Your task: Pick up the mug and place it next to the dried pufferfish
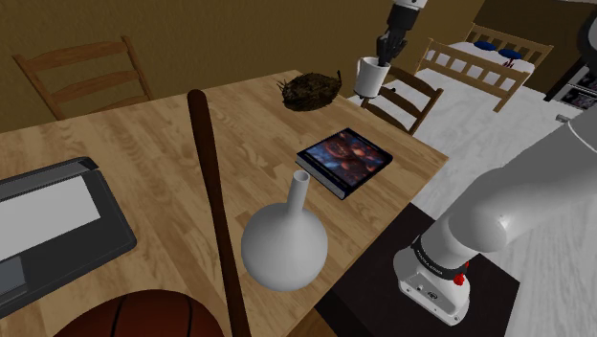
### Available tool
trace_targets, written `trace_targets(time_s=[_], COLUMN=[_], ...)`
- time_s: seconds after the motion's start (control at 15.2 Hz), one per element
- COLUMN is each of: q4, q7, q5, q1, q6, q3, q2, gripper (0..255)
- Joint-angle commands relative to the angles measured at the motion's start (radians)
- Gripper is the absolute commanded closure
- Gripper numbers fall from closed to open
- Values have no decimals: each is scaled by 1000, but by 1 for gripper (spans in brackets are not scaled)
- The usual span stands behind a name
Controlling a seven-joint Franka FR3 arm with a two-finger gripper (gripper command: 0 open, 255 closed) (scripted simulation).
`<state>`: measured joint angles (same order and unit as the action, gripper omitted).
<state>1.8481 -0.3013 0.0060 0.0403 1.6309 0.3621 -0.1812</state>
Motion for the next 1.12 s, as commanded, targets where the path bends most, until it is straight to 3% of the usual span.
trace_targets(time_s=[0.0,0.53,0.73,0.92,1.06], q4=[-82,-475,-687,-985,-913], q7=[-55,-242,-295,-321,-325], q5=[21,159,229,305,293], q1=[14,125,207,324,306], q6=[-10,-108,-182,-297,-252], q3=[34,120,128,115,115], q2=[79,419,575,765,740], gripper=[255,255,255,255,255])
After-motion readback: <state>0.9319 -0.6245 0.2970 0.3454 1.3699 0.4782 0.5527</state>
